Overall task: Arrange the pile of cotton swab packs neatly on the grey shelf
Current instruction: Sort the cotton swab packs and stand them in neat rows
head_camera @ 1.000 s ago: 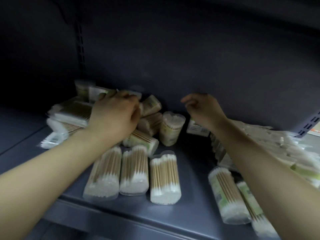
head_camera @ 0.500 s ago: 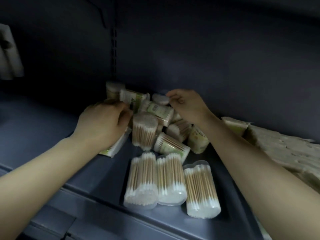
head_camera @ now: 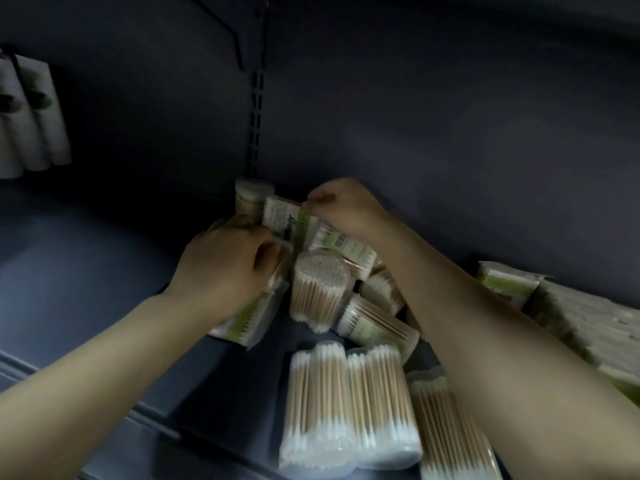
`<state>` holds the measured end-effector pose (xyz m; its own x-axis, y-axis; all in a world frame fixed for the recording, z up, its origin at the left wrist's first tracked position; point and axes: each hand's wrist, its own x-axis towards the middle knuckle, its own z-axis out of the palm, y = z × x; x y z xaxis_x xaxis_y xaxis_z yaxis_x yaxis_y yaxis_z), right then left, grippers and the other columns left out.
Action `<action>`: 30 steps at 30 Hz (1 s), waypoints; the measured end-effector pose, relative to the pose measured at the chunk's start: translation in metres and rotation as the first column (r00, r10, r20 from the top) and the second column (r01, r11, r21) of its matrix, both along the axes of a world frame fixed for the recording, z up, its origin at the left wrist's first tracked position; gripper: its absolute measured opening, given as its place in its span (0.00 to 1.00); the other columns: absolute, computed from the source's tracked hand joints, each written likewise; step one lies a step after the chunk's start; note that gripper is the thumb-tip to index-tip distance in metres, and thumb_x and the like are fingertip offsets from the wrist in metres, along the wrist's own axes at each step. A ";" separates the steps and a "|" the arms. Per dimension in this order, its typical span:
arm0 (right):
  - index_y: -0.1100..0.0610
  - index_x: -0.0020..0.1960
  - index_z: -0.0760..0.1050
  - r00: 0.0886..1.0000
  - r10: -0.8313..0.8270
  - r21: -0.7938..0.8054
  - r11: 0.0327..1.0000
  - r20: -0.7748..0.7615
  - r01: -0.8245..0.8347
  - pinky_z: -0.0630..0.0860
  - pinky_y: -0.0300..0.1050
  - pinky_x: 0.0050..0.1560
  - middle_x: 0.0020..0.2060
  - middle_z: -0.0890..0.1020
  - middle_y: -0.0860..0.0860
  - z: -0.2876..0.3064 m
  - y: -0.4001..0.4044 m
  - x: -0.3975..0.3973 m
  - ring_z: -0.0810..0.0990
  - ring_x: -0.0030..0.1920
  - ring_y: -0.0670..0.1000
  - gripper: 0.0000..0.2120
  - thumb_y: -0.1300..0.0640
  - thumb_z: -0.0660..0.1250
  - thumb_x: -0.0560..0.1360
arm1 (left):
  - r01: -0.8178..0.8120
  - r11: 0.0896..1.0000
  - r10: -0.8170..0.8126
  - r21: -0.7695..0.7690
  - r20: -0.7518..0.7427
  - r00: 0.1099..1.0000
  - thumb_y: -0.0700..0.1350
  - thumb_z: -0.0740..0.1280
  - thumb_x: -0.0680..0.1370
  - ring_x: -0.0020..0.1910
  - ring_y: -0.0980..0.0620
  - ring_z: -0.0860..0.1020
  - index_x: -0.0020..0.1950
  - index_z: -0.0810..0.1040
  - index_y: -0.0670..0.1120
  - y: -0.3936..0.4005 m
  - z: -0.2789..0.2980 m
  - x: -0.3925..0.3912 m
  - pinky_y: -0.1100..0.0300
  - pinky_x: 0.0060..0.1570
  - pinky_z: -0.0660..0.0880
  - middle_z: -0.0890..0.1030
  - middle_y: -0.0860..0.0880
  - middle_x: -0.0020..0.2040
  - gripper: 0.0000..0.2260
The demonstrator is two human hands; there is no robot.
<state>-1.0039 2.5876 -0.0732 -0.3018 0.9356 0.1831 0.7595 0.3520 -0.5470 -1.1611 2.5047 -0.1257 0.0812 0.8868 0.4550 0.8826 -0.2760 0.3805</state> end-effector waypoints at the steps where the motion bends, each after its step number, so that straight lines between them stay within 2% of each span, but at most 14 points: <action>1: 0.69 0.54 0.76 1.000 0.004 -0.007 1.000 0.026 -0.004 0.75 0.53 0.54 0.53 0.79 0.64 0.000 0.002 -0.002 0.78 0.53 0.59 0.16 0.56 0.65 0.75 | -0.005 1.000 0.005 -0.001 -0.005 1.000 0.57 0.52 0.72 0.52 0.46 0.75 0.50 0.80 0.47 0.000 0.000 0.001 0.51 0.48 0.73 0.77 0.49 0.52 0.22; 4: 0.67 0.51 0.79 0.996 0.007 -0.006 1.000 0.089 -0.006 0.76 0.51 0.52 0.50 0.81 0.62 0.000 0.007 -0.007 0.79 0.51 0.57 0.12 0.60 0.66 0.73 | -0.015 1.000 0.015 0.006 -0.017 1.000 0.54 0.56 0.78 0.52 0.46 0.75 0.50 0.80 0.46 0.002 -0.001 0.002 0.52 0.46 0.73 0.77 0.49 0.51 0.17; 8: 0.63 0.52 0.80 0.997 -0.004 0.017 1.000 0.076 0.003 0.77 0.47 0.50 0.49 0.83 0.56 -0.001 0.009 -0.007 0.80 0.48 0.53 0.09 0.62 0.65 0.74 | -0.013 1.000 0.013 0.003 -0.016 1.000 0.50 0.59 0.77 0.49 0.47 0.75 0.47 0.80 0.45 0.005 0.000 0.002 0.55 0.43 0.71 0.77 0.49 0.48 0.13; 10: 0.61 0.53 0.80 1.000 -0.016 0.046 0.999 0.023 0.015 0.77 0.45 0.52 0.49 0.82 0.54 0.000 0.008 -0.005 0.80 0.49 0.50 0.10 0.63 0.64 0.74 | -0.025 1.000 0.025 -0.013 -0.019 1.000 0.51 0.59 0.77 0.48 0.48 0.75 0.46 0.80 0.46 0.006 0.001 0.003 0.56 0.42 0.71 0.77 0.49 0.47 0.13; 12: 0.60 0.56 0.78 0.997 -0.031 0.071 0.997 -0.071 0.036 0.75 0.39 0.52 0.52 0.81 0.53 0.003 0.008 -0.002 0.78 0.50 0.47 0.11 0.63 0.64 0.75 | -0.039 0.999 0.038 -0.019 -0.019 0.999 0.51 0.58 0.78 0.48 0.48 0.75 0.47 0.79 0.47 0.005 0.001 0.005 0.54 0.44 0.73 0.77 0.49 0.47 0.13; 15: 0.61 0.58 0.77 0.985 -0.026 0.161 0.985 -0.171 0.054 0.71 0.31 0.48 0.52 0.81 0.53 0.009 0.007 0.004 0.75 0.48 0.43 0.13 0.65 0.65 0.74 | -0.051 0.999 0.051 -0.013 0.010 0.999 0.50 0.57 0.78 0.53 0.46 0.74 0.52 0.78 0.48 0.002 0.003 0.010 0.48 0.50 0.73 0.78 0.48 0.52 0.12; 19: 0.62 0.55 0.78 0.972 -0.006 0.274 0.959 -0.237 0.073 0.70 0.28 0.46 0.48 0.81 0.51 0.018 -0.002 0.015 0.75 0.47 0.43 0.12 0.67 0.62 0.74 | -0.043 0.997 0.035 0.067 0.116 0.993 0.50 0.53 0.76 0.55 0.43 0.73 0.58 0.77 0.47 -0.008 0.010 0.020 0.47 0.51 0.73 0.78 0.45 0.56 0.17; 21: 0.61 0.54 0.79 0.964 -0.005 0.287 0.954 -0.265 0.084 0.72 0.32 0.48 0.44 0.79 0.48 0.023 -0.008 0.024 0.76 0.47 0.43 0.11 0.67 0.62 0.74 | -0.027 0.993 0.010 0.118 0.147 0.989 0.50 0.52 0.72 0.53 0.42 0.74 0.56 0.77 0.46 -0.013 0.013 0.028 0.47 0.49 0.73 0.78 0.45 0.54 0.20; 24: 0.59 0.56 0.78 0.962 -0.024 0.314 0.943 -0.271 0.112 0.74 0.37 0.51 0.46 0.79 0.48 0.028 -0.017 0.039 0.77 0.49 0.43 0.11 0.65 0.63 0.75 | 0.002 0.986 -0.029 0.169 0.158 0.987 0.48 0.56 0.75 0.49 0.43 0.75 0.54 0.78 0.45 -0.016 0.013 0.041 0.47 0.46 0.73 0.78 0.45 0.51 0.15; 30: 0.59 0.57 0.78 0.964 -0.059 0.382 0.910 -0.260 0.159 0.71 0.31 0.48 0.46 0.78 0.45 0.041 -0.041 0.075 0.75 0.46 0.39 0.12 0.64 0.63 0.75 | 0.045 0.959 -0.088 0.280 0.144 0.986 0.47 0.56 0.72 0.37 0.40 0.77 0.46 0.79 0.42 -0.021 0.013 0.067 0.50 0.35 0.76 0.80 0.43 0.40 0.15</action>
